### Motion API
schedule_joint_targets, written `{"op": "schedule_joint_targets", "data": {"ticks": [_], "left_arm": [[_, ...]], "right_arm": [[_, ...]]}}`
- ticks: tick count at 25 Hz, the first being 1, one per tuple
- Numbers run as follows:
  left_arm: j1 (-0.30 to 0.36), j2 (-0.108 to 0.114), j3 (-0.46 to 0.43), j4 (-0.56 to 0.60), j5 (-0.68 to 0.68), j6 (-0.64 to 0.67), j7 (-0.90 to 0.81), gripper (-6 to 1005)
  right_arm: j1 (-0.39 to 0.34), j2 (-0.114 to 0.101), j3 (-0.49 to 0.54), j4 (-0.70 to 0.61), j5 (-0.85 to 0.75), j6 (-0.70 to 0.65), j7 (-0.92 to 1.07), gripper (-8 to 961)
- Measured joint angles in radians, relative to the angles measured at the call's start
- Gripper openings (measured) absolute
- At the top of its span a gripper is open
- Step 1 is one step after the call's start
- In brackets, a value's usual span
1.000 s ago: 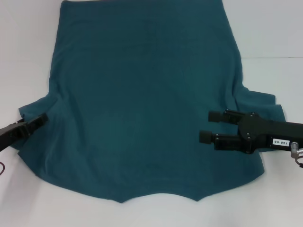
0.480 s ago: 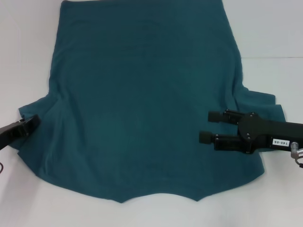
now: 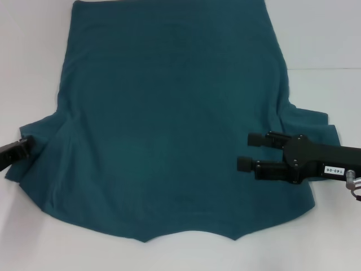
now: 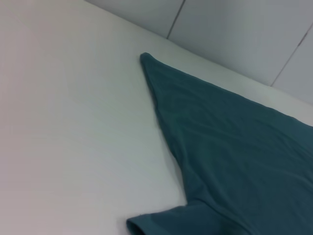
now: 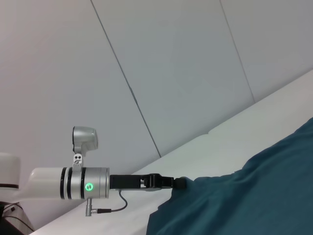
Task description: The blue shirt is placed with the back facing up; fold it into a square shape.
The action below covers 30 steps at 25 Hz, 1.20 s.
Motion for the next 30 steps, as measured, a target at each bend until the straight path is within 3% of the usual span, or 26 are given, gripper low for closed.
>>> {"op": "schedule_joint_targets", "data": {"ticks": [12,30], "left_arm": [[-0.025,0.025,0.013,0.030,0.005,-0.077,0.008,-2],[-0.059,0.043,0.025,0.045,0.008,-0.131,0.022,-1]], "right_arm": [[-0.002,0.000,0.000,0.009,0.013,0.003,0.000,905],[0.003,0.000,0.000,0.012,0.014,-0.002,0.000,901]]}}
